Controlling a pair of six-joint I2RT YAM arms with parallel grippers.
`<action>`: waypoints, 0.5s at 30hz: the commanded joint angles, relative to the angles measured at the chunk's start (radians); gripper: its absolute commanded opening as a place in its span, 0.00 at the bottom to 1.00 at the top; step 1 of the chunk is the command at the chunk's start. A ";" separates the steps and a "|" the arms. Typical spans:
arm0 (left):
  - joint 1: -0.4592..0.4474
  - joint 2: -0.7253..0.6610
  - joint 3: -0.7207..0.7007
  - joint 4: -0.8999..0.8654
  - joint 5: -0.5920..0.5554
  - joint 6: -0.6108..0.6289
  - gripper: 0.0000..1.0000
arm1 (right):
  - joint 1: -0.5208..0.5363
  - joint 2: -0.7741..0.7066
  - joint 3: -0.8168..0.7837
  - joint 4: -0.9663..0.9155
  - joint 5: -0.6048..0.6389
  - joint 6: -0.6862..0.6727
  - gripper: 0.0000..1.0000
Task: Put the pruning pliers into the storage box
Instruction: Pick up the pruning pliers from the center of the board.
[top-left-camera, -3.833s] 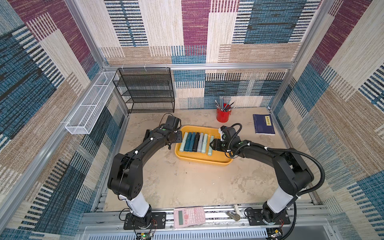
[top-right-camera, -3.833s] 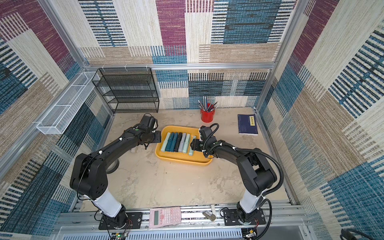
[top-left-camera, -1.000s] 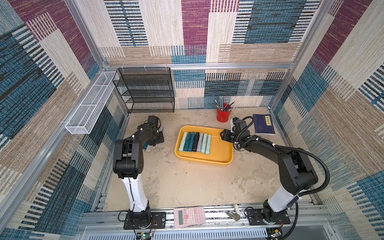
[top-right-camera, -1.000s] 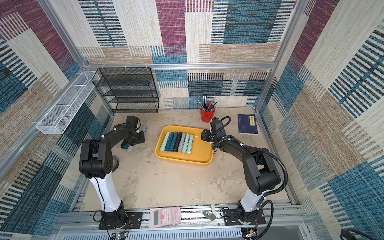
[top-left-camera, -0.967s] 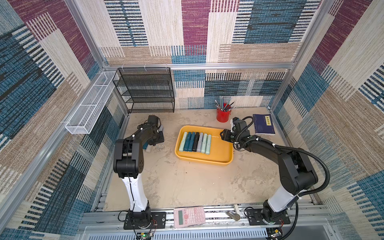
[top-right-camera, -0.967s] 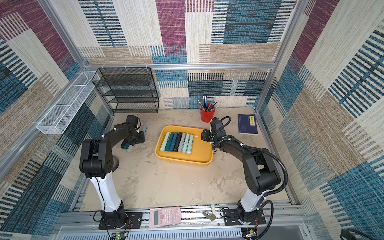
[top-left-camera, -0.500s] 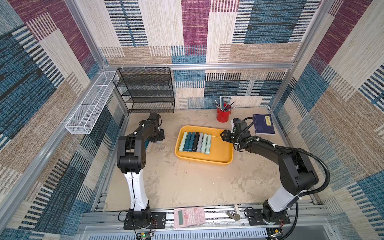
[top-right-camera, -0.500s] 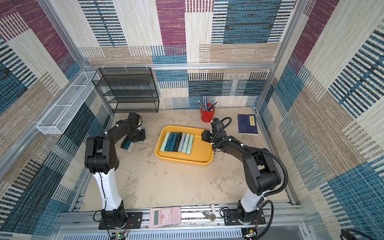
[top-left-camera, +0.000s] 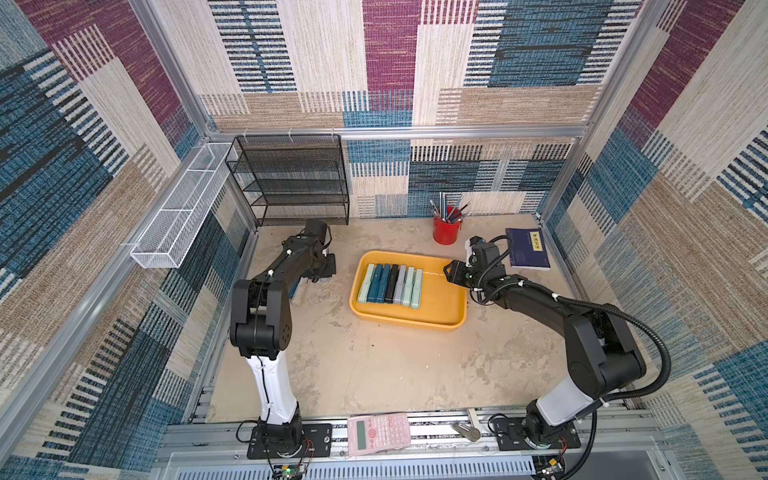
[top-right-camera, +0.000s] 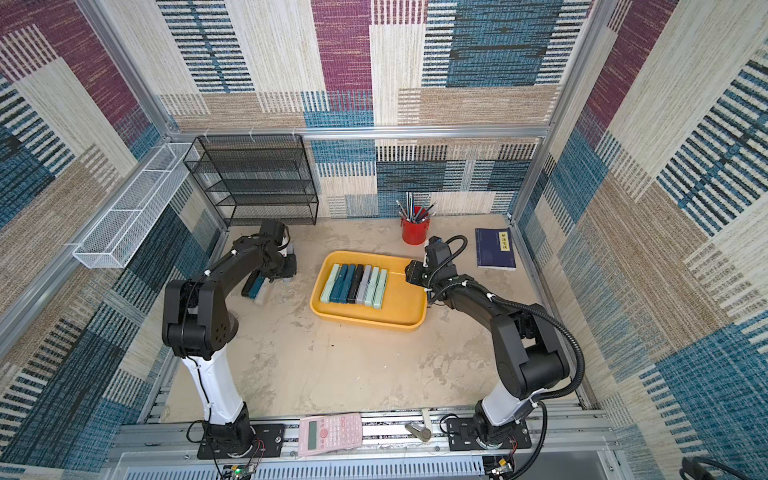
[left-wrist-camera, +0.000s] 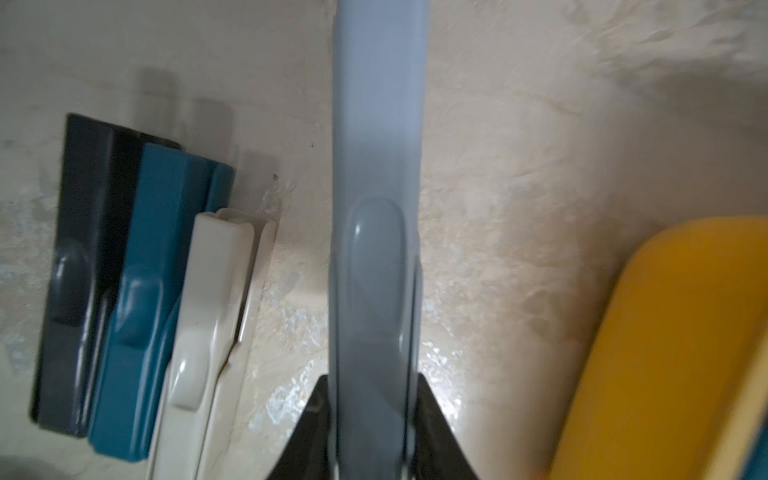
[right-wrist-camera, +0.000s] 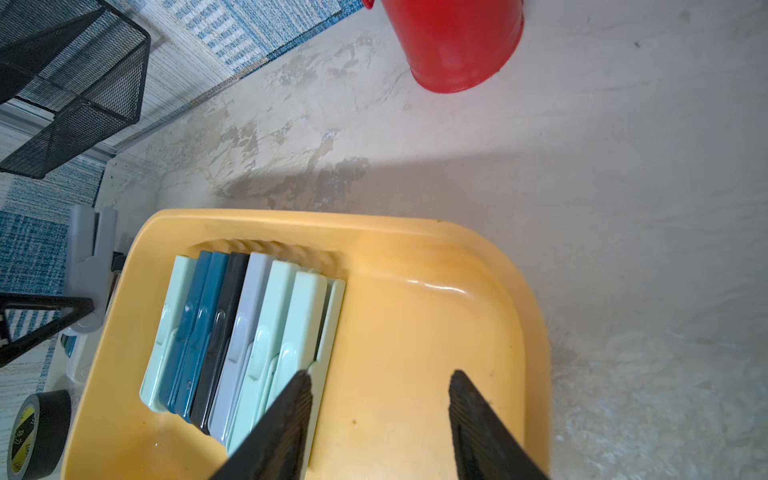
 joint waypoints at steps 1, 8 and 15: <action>-0.025 -0.069 -0.018 -0.014 -0.001 0.026 0.06 | -0.002 -0.022 -0.009 0.026 0.023 0.005 0.55; -0.126 -0.218 -0.061 -0.025 0.053 0.015 0.06 | -0.007 -0.056 -0.031 0.027 0.042 0.011 0.55; -0.301 -0.271 -0.062 -0.019 0.092 -0.074 0.05 | -0.023 -0.097 -0.049 0.031 0.061 0.009 0.55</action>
